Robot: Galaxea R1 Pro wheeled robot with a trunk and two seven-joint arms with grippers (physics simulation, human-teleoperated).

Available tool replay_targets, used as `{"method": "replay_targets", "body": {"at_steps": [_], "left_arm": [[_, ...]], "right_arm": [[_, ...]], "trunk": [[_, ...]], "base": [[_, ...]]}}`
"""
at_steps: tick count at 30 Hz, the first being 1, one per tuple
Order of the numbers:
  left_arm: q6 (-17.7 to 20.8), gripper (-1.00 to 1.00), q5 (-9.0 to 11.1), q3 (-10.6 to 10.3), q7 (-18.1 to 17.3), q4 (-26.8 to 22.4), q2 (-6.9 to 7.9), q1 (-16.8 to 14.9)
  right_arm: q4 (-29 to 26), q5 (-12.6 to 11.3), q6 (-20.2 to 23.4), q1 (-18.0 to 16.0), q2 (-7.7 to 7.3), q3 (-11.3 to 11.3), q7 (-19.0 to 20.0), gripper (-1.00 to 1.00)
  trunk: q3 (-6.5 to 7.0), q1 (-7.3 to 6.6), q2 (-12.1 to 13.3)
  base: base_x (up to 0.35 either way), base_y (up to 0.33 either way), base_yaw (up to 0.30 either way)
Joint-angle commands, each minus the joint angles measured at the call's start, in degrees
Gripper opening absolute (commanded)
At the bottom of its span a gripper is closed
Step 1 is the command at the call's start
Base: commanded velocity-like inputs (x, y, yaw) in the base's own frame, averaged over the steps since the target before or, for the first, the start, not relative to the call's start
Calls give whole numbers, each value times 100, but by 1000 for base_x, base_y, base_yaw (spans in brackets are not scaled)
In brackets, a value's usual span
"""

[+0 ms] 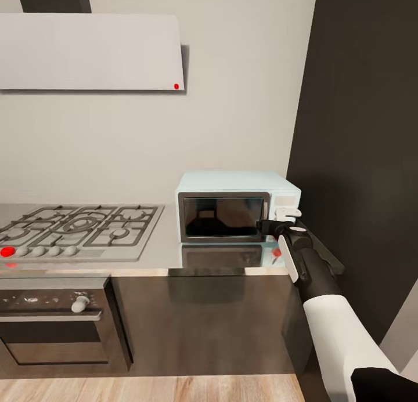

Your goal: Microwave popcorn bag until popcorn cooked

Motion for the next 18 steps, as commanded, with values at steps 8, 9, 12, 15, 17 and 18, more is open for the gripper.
{"method": "replay_targets", "body": {"at_steps": [8,9,12,15,17,18], "left_arm": [[-6,100,11,30,10,-13,-1,3],[-8,100,11,30,10,-13,-1,3],[-9,100,11,30,10,-13,-1,3],[-9,100,15,33,10,-10,-1,3],[-9,100,14,38,10,-13,-1,3],[-6,100,18,38,10,-12,1,3]], "right_arm": [[-4,-13,27,-3,4,-7,-1,100],[-4,-16,27,-3,4,-7,9,100],[-4,-15,27,-3,4,-3,21,100],[-4,-17,27,-3,4,1,36,100],[-4,-11,27,-3,4,2,37,100],[-4,-11,27,-3,4,2,37,100]], "trunk": [[-5,1,-3],[-5,1,-3],[-5,1,-3],[-5,1,-3],[-5,1,-3],[-5,1,-3]], "base": [[6,0,0],[0,0,0],[0,0,0],[0,0,0],[0,0,0],[20,0,0]]}}
